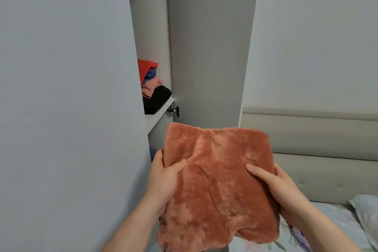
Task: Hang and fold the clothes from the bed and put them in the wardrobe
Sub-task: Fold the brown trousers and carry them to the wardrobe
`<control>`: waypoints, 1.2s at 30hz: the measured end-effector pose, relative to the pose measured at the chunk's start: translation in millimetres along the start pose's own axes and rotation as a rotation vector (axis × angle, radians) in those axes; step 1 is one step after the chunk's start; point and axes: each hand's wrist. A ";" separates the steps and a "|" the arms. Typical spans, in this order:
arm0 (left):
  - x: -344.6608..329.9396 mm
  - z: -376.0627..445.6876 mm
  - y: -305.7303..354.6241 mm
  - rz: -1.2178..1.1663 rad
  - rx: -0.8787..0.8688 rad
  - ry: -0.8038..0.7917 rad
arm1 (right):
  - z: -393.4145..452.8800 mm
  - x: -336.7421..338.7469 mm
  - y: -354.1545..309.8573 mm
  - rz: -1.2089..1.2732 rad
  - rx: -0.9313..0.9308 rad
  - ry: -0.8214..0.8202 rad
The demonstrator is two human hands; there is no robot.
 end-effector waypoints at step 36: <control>-26.8 225.1 114.3 -0.509 -0.303 0.490 | 334.3 -134.1 -88.2 0.433 0.186 -0.461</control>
Point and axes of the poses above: each hand's wrist, its own z-axis towards the middle knuckle, its own x-axis out of the back of the hand, y = z × x, and after that the axes turned 10 degrees about x, right-handed
